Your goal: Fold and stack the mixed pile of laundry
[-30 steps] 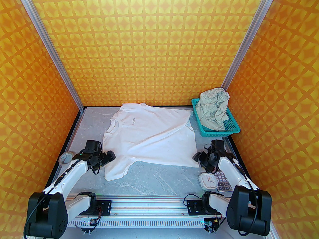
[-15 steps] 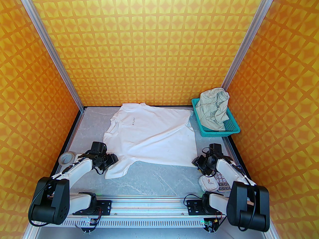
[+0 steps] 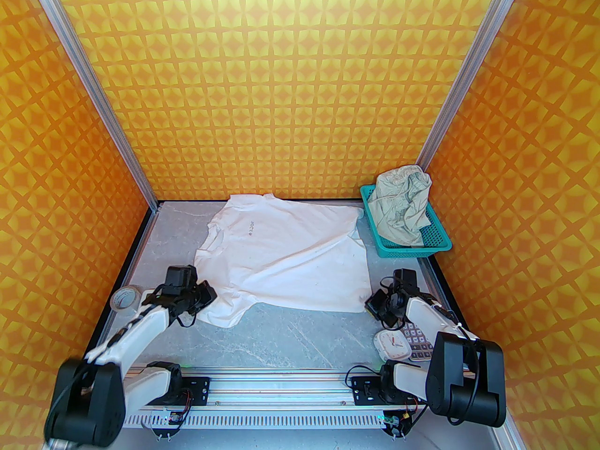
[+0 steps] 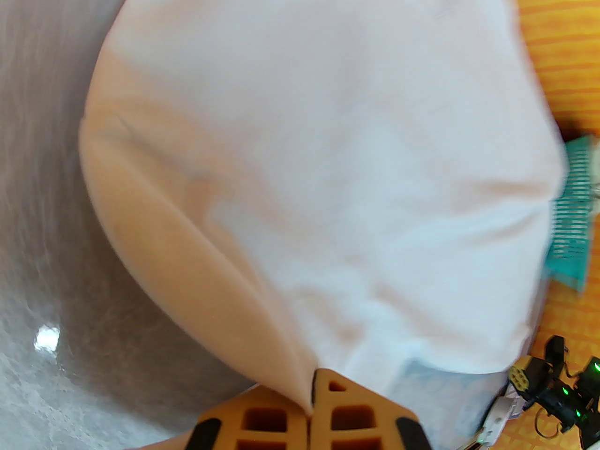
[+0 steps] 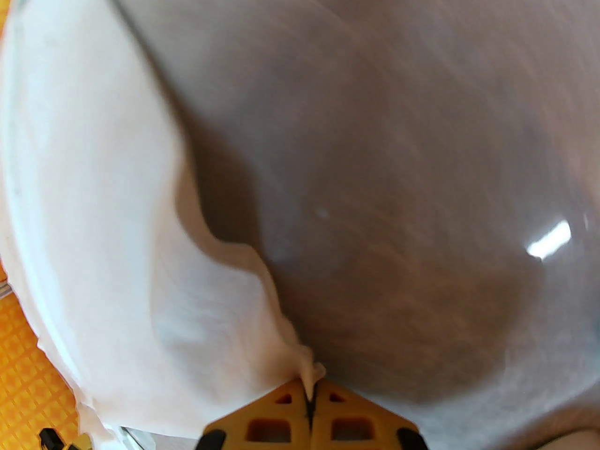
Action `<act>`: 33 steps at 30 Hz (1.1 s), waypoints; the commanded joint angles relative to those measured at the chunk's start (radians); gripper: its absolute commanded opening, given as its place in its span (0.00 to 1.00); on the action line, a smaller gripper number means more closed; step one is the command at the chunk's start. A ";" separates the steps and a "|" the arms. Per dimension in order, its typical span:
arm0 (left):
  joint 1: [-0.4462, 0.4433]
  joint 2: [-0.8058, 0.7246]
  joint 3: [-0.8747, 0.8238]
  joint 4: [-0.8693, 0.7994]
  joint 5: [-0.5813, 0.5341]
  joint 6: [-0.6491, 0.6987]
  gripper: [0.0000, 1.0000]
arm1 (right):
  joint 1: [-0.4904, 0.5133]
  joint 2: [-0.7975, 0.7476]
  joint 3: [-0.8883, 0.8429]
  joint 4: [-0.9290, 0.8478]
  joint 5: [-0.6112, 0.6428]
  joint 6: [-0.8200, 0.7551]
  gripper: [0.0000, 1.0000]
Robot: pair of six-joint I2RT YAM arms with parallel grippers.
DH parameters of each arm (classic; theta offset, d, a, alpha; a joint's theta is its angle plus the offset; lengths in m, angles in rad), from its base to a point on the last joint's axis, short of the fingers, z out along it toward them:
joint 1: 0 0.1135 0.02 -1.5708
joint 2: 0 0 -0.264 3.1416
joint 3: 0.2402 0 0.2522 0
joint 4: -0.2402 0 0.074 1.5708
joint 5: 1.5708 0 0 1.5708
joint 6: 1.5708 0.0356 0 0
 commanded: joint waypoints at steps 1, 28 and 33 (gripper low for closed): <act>-0.006 -0.075 0.054 0.016 0.031 0.067 0.00 | 0.002 -0.100 0.058 0.102 -0.015 -0.005 0.00; 0.057 0.393 1.547 -0.393 -0.094 0.482 0.00 | 0.002 0.087 1.187 -0.015 -0.080 -0.038 0.00; 0.128 0.658 1.821 -0.240 -0.035 0.415 0.00 | 0.004 0.311 1.393 0.141 -0.065 0.032 0.00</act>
